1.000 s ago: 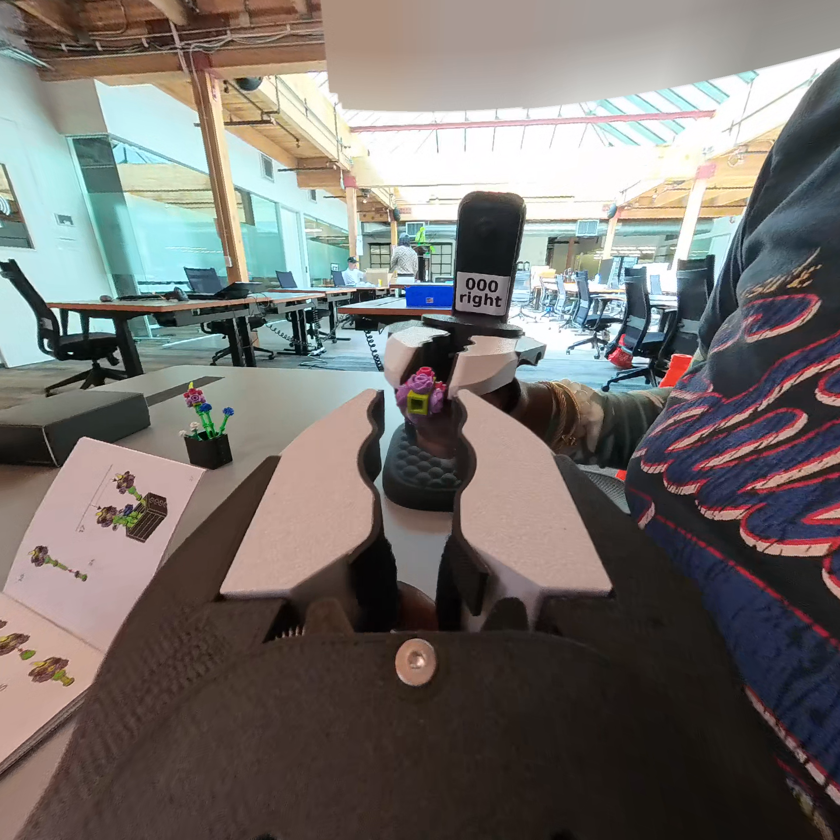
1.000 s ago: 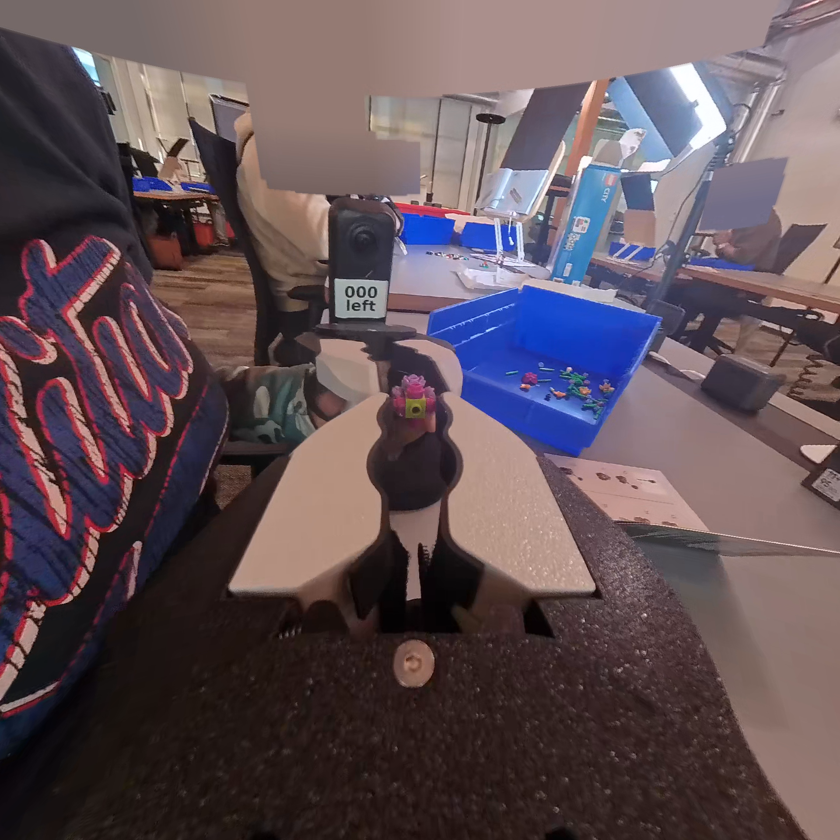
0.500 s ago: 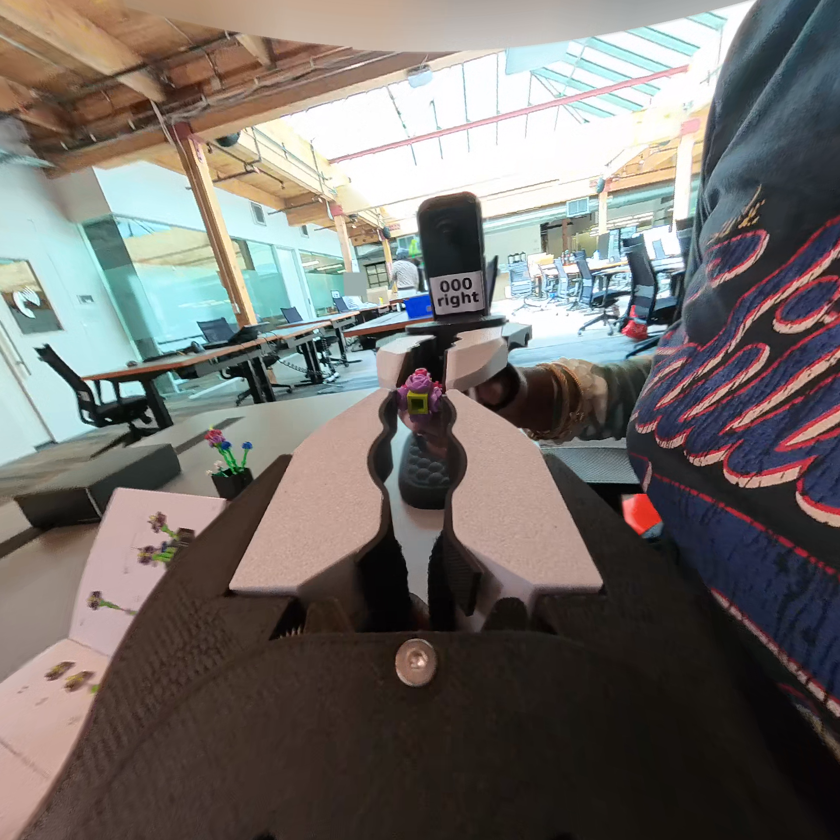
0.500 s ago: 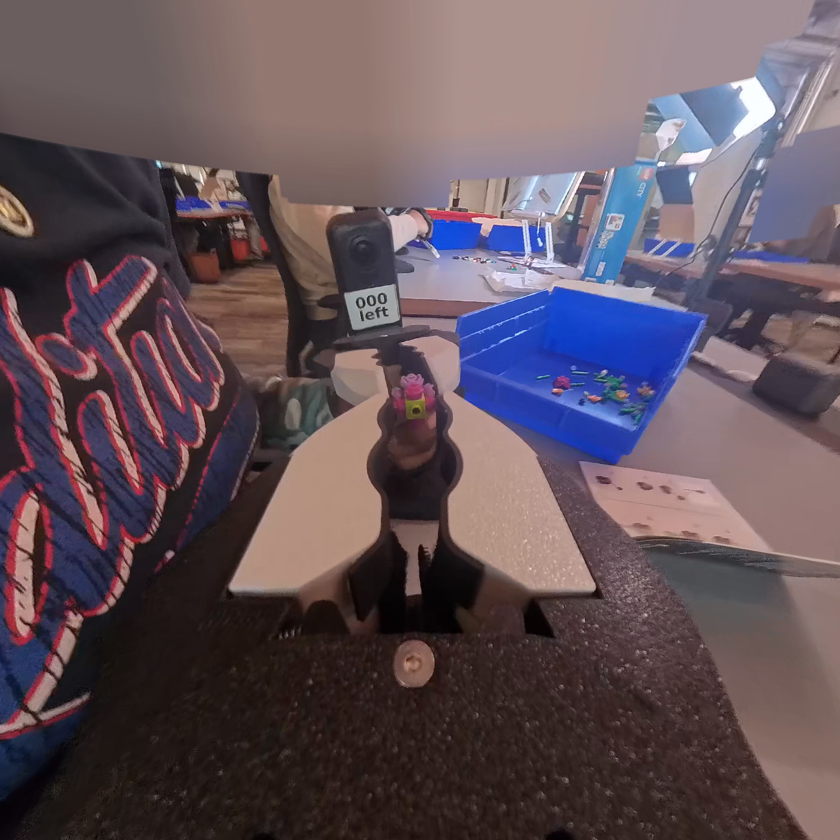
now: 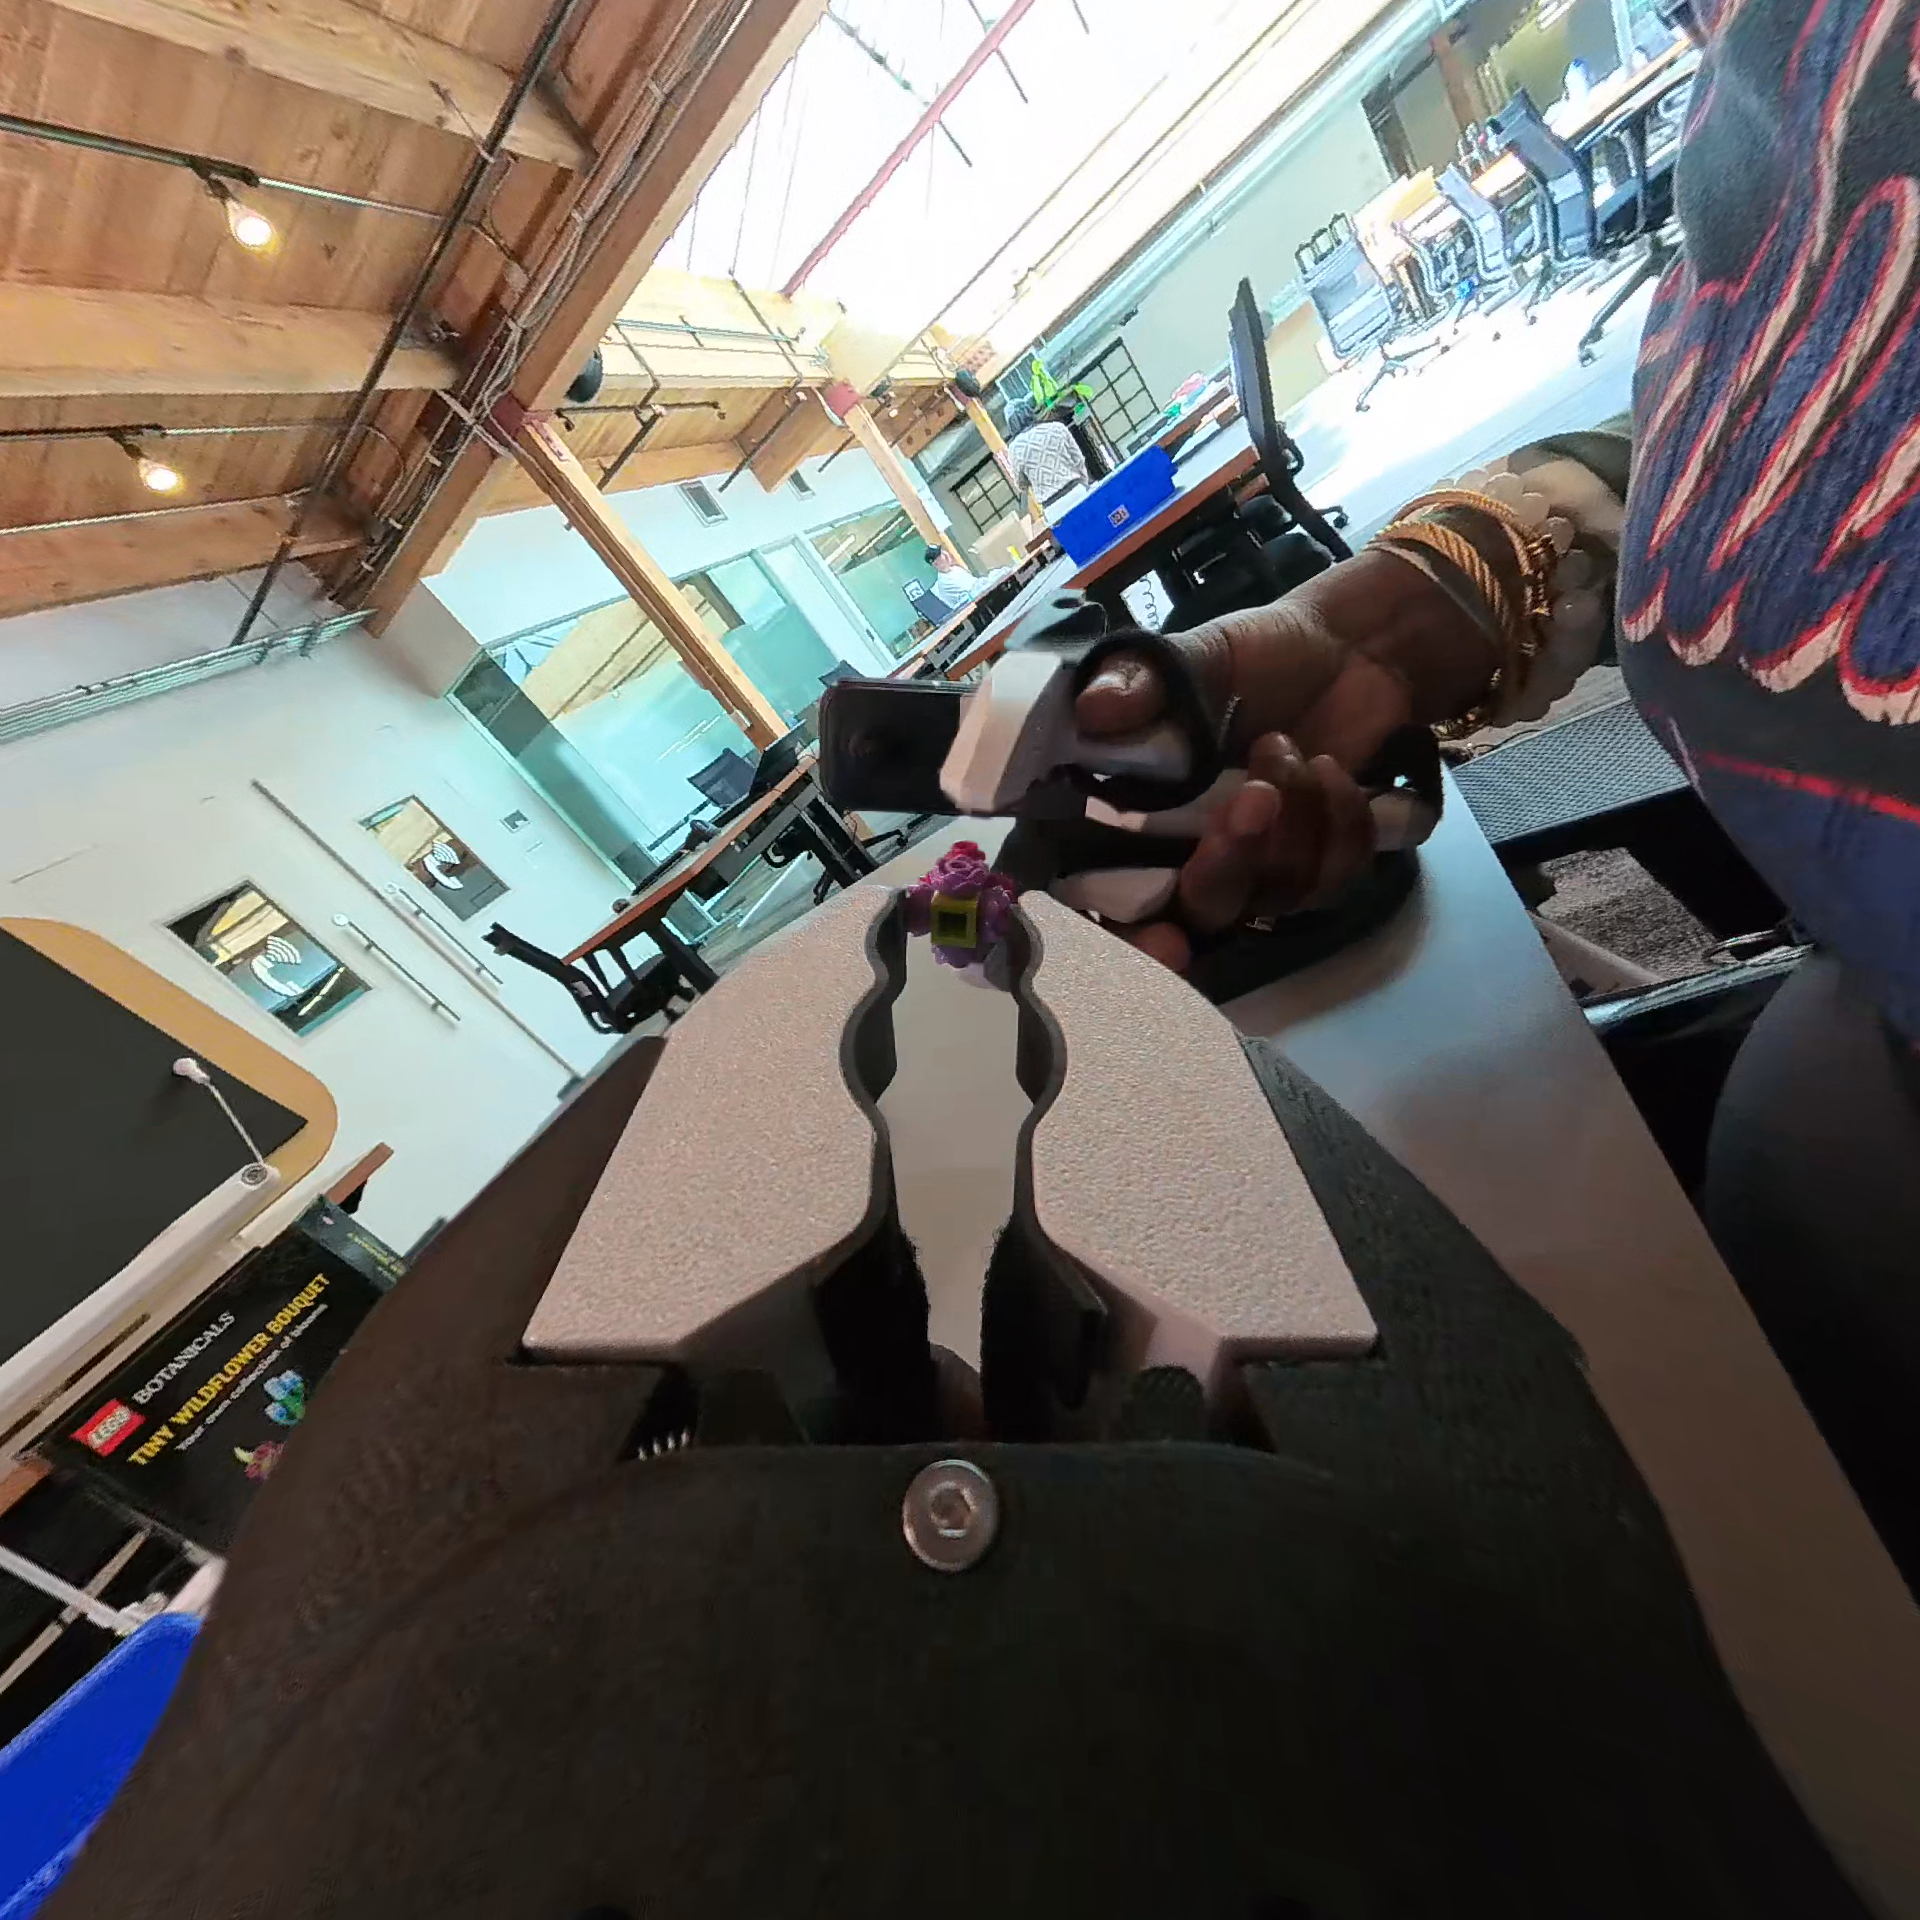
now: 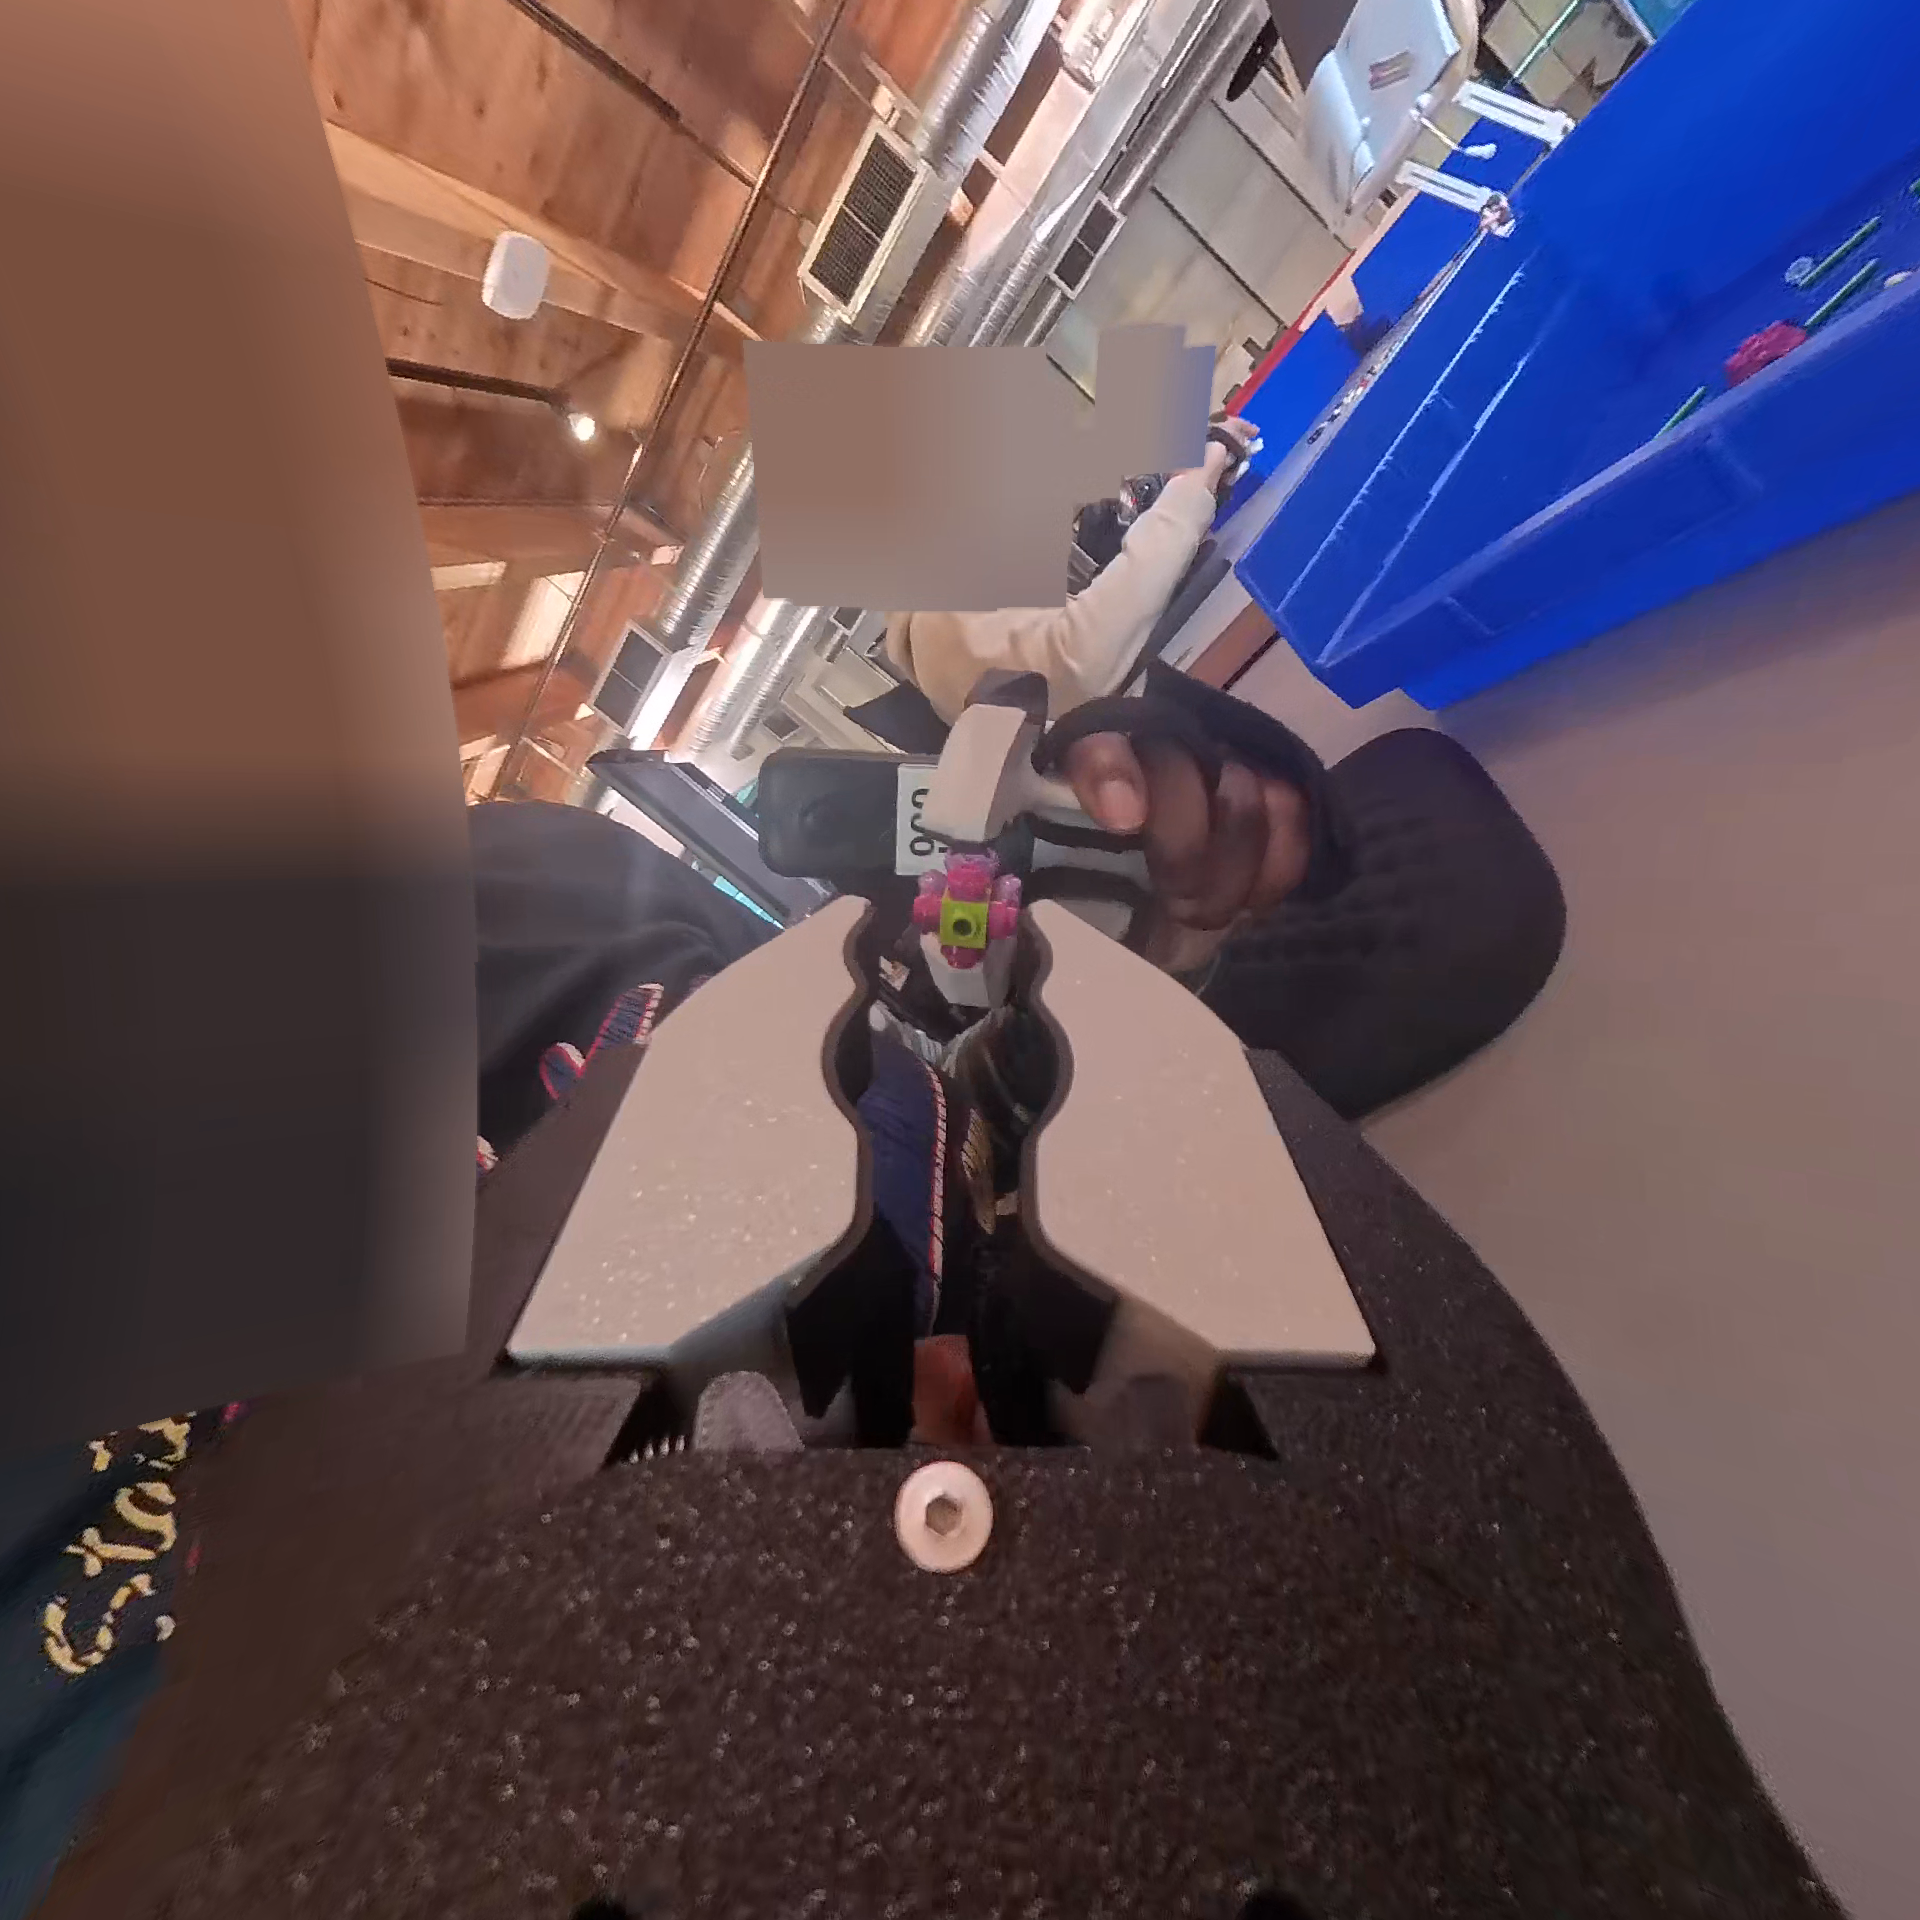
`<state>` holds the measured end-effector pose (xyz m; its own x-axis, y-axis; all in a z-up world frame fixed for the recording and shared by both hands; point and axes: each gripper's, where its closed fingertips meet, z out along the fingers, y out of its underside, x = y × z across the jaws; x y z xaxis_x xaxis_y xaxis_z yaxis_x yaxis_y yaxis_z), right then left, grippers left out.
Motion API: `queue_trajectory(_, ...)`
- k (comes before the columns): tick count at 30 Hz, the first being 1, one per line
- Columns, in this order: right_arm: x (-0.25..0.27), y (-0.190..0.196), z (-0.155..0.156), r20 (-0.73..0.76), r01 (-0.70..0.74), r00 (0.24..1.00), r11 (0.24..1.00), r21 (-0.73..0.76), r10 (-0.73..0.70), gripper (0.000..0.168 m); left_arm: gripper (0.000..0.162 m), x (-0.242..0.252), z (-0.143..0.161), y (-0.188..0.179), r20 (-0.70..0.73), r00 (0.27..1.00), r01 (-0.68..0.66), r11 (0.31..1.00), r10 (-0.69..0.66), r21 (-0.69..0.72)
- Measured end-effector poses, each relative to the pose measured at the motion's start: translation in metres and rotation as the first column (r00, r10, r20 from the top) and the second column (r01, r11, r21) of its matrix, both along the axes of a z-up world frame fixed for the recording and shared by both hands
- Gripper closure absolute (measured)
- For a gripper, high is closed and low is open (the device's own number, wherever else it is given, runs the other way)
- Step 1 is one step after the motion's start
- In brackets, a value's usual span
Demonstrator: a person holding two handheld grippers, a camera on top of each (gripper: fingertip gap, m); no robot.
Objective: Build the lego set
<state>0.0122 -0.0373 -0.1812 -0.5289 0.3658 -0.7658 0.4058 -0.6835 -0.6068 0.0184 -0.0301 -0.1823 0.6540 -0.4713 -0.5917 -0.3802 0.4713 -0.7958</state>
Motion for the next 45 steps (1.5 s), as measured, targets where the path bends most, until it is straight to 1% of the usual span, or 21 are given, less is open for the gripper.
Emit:
queue_trajectory(1,-0.001,0.0,-0.003,0.009,0.007,1.0,1.0,0.018,-0.007,0.15,0.144,0.001,0.0,0.0,0.004,1.0,0.008,1.0,-0.008,-0.004)
queue_trajectory(4,-0.002,0.003,-0.004,-0.004,0.04,0.999,0.997,0.065,-0.04,0.15,0.144,0.0,-0.002,0.002,0.024,1.0,0.001,0.999,0.0,-0.038)
queue_trajectory(5,-0.002,0.005,-0.003,-0.025,0.057,0.998,0.994,0.093,-0.055,0.15,0.143,-0.001,-0.002,0.004,0.061,0.998,0.005,0.997,0.0,-0.074)
queue_trajectory(6,-0.001,0.007,-0.001,-0.058,0.086,0.995,0.987,0.135,-0.079,0.15,0.142,-0.001,-0.003,0.007,0.126,0.992,0.018,0.989,0.0,-0.144)
queue_trajectory(7,0.0,0.01,0.001,-0.098,0.116,0.99,0.974,0.196,-0.099,0.15,0.136,-0.002,-0.004,0.009,0.207,0.978,0.056,0.971,-0.007,-0.231)
queue_trajectory(9,0.001,0.014,0.0,-0.159,0.187,0.978,0.91,0.37,-0.137,0.15,0.131,-0.003,0.0,0.01,0.364,0.931,0.156,0.921,-0.017,-0.356)
queue_trajectory(12,0.004,0.013,0.0,-0.247,0.257,0.96,0.767,0.589,-0.132,0.15,0.132,0.001,0.007,0.006,0.548,0.834,0.354,0.821,-0.061,-0.448)
queue_trajectory(14,0.005,0.011,0.004,-0.295,0.287,0.949,0.7,0.654,-0.113,0.15,0.135,0.005,0.003,0.007,0.579,0.813,0.404,0.778,-0.065,-0.48)
queue_trajectory(16,0.005,0.011,0.005,-0.31,0.299,0.945,0.658,0.691,-0.104,0.15,0.144,0.008,0.002,0.006,0.577,0.812,0.416,0.777,-0.083,-0.473)
queue_trajectory(19,0.007,0.008,0.008,-0.331,0.305,0.94,0.635,0.71,-0.081,0.15,0.144,0.01,0.005,0.004,0.564,0.818,0.412,0.801,-0.115,-0.434)
queue_trajectory(21,0.008,0.006,0.008,-0.341,0.307,0.938,0.612,0.729,-0.065,0.15,0.144,0.011,0.005,0.002,0.567,0.814,0.422,0.8,-0.128,-0.426)
queue_trajectory(23,0.009,0.003,0.008,-0.356,0.31,0.934,0.588,0.747,-0.04,0.15,0.131,0.009,0.007,0.004,0.578,0.807,0.421,0.803,-0.12,-0.421)
queue_trajectory(24,0.009,0.003,0.008,-0.359,0.314,0.932,0.576,0.755,-0.036,0.15,0.133,0.008,0.008,0.003,0.584,0.802,0.426,0.805,-0.124,-0.413)
queue_trajectory(25,0.008,0.004,0.008,-0.359,0.319,0.932,0.563,0.762,-0.041,0.15,0.143,0.01,0.008,0.001,0.583,0.799,0.442,0.801,-0.147,-0.405)
queue_trajectory(30,0.01,0.0,0.008,-0.356,0.299,0.934,0.573,0.763,-0.014,0.15,0.144,0.013,0.009,-0.003,0.558,0.811,0.44,0.813,-0.177,-0.381)
queue_trajectory(36,0.012,-0.003,0.003,-0.351,0.291,0.936,0.549,0.784,0.005,0.15,0.145,0.014,0.004,-0.006,0.512,0.841,0.414,0.817,-0.174,-0.401)
queue_trajectory(40,0.011,-0.001,0.003,-0.346,0.292,0.938,0.545,0.786,-0.004,0.15,0.145,0.013,0.003,-0.004,0.507,0.846,0.406,0.818,-0.166,-0.408)
queue_trajectory(42,0.007,0.003,0.007,-0.354,0.315,0.934,0.548,0.775,-0.036,0.15,0.144,0.009,0.006,-0.001,0.538,0.83,0.403,0.824,-0.145,-0.399)
queue_trajectory(43,0.005,0.007,0.01,-0.364,0.338,0.929,0.552,0.762,-0.066,0.15,0.144,0.007,0.009,0.002,0.577,0.807,0.409,0.825,-0.128,-0.389)
queue_trajectory(44,0.003,0.01,0.014,-0.381,0.355,0.922,0.555,0.753,-0.073,0.142,0.144,0.002,0.012,0.006,0.631,0.769,0.42,0.825,-0.102,-0.378)
queue_trajectory(45,0.002,0.012,0.02,-0.407,0.377,0.91,0.562,0.736,-0.077,0.13,0.144,-0.004,0.018,0.01,0.701,0.709,0.439,0.823,-0.072,-0.359)
